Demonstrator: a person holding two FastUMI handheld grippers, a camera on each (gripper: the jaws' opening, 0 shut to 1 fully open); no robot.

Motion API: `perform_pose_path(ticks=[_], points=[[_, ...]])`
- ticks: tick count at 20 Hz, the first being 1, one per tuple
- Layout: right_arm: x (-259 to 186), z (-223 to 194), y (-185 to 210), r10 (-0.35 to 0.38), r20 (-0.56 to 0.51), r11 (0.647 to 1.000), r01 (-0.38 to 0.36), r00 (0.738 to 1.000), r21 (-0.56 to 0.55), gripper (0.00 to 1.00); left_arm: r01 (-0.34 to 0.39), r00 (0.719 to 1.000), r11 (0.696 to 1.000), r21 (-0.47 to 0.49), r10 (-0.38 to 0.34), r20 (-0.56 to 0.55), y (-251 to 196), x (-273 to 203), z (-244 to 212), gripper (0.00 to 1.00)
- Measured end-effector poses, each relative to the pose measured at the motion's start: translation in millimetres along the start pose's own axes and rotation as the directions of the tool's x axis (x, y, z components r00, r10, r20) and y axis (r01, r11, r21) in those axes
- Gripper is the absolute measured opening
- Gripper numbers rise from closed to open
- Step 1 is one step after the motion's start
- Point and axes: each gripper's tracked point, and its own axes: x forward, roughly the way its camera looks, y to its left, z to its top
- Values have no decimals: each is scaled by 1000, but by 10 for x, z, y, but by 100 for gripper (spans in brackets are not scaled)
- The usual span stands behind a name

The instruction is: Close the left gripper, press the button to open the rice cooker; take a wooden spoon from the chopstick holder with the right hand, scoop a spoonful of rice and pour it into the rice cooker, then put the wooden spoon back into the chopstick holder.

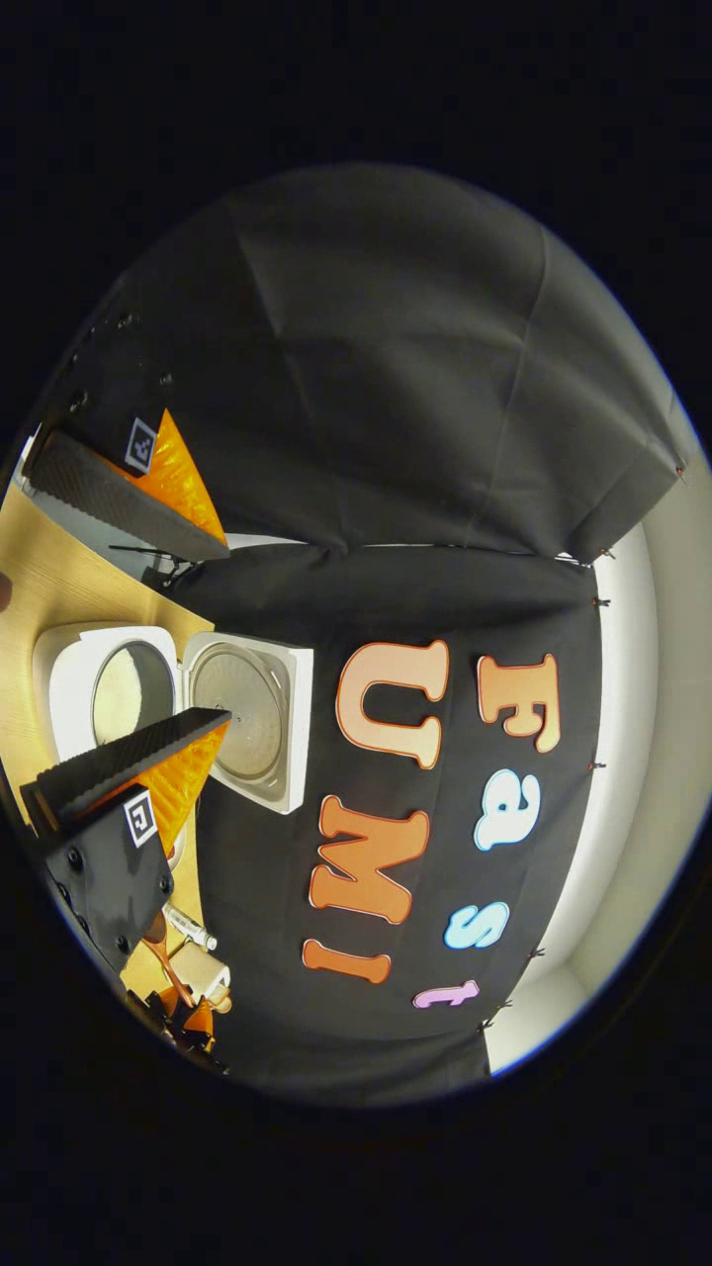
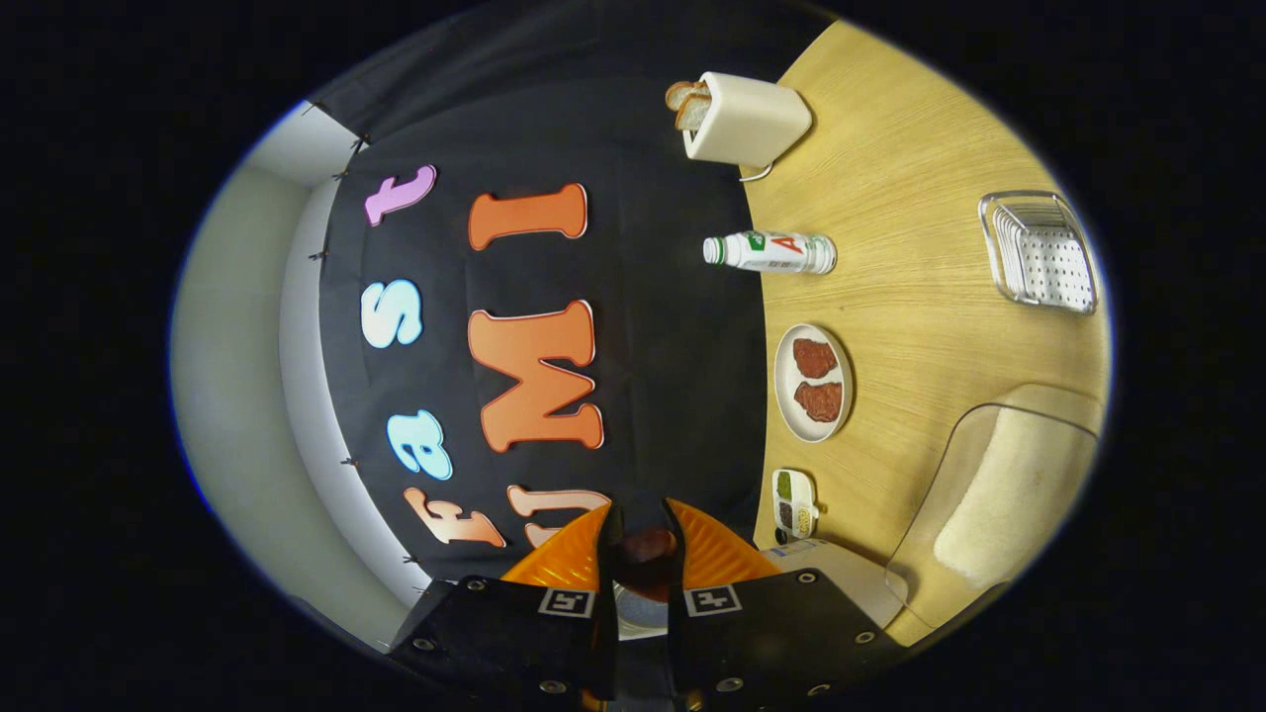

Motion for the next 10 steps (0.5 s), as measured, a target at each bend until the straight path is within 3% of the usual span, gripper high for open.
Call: perform_pose_path(ticks=[10], points=[[745,-852,223,-13,-129,998,4,992,-64,19,-29,1000,1000,0,29,-10,328,29,-80,100]])
